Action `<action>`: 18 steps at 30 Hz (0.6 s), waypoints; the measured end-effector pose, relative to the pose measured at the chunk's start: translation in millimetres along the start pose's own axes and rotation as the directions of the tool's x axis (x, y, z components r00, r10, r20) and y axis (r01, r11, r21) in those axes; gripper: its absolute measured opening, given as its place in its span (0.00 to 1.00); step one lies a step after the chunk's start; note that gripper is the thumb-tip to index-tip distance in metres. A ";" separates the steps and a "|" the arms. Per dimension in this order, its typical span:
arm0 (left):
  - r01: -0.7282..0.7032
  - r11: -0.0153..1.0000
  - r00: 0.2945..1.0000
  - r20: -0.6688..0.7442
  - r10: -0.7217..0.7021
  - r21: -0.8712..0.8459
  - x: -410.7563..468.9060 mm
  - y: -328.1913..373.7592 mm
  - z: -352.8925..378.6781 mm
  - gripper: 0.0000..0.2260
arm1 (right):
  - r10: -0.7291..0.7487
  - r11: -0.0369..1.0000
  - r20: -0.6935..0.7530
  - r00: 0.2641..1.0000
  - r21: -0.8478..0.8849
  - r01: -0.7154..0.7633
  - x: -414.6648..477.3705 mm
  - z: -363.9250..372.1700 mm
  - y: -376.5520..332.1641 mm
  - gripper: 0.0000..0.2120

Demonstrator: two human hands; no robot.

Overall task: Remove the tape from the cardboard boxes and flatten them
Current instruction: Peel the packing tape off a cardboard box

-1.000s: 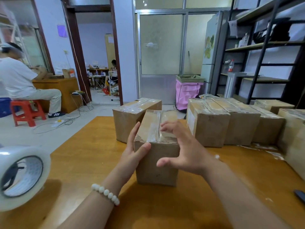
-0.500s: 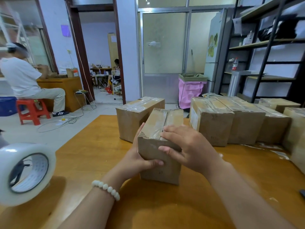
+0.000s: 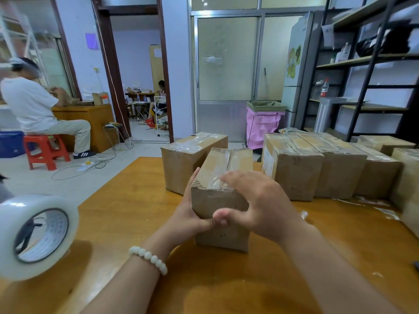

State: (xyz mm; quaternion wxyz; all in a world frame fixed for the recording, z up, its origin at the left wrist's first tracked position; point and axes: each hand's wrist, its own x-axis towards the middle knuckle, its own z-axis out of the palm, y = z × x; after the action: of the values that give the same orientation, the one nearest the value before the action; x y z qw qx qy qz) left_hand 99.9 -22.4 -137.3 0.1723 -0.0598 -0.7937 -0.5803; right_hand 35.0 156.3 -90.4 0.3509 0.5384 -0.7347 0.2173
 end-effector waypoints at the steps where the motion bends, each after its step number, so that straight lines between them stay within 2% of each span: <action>1: -0.005 1.000 1.000 0.004 0.005 0.003 0.4 0.1 1.0 0.52 | -0.021 0.999 0.014 1.000 -0.023 0.022 -0.2 1.9 1.4 0.28; 4: -0.003 1.000 1.000 0.003 0.003 -0.013 1.0 0.0 1.6 0.50 | -0.055 0.998 -0.087 0.995 0.013 0.057 -0.7 8.4 3.1 0.18; 8: 0.000 1.000 1.000 0.018 0.000 -0.014 -0.7 -0.3 1.9 0.52 | -0.063 0.996 -0.224 0.973 0.042 0.074 -2.6 11.6 -0.2 0.14; 11: 0.002 1.000 1.000 0.024 -0.002 -0.002 -0.6 0.4 2.9 0.50 | -0.052 0.996 -0.271 0.961 0.063 0.071 -1.9 10.7 -2.6 0.12; 13: 0.020 1.000 0.999 0.039 -0.020 0.000 -0.7 -0.6 2.7 0.51 | 0.065 0.985 -0.307 0.949 0.172 -0.012 -1.2 9.5 -2.7 0.15; 15: 0.037 0.999 0.998 0.054 -0.037 0.004 -1.5 -2.9 1.7 0.55 | 0.266 0.916 -0.295 0.918 0.373 -0.146 0.6 6.5 -3.4 0.20; 18: 0.056 0.998 0.997 0.058 -0.058 0.031 -1.0 -6.6 0.6 0.57 | 0.466 0.785 -0.209 0.860 0.546 -0.293 3.2 2.3 -5.9 0.12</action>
State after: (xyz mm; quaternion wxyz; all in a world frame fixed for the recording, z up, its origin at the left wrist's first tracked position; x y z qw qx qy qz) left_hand 98.8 -23.9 -143.8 0.1329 -0.0518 -0.8083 -0.5712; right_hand 39.4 150.7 -89.9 0.2675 0.4040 -0.6778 0.5529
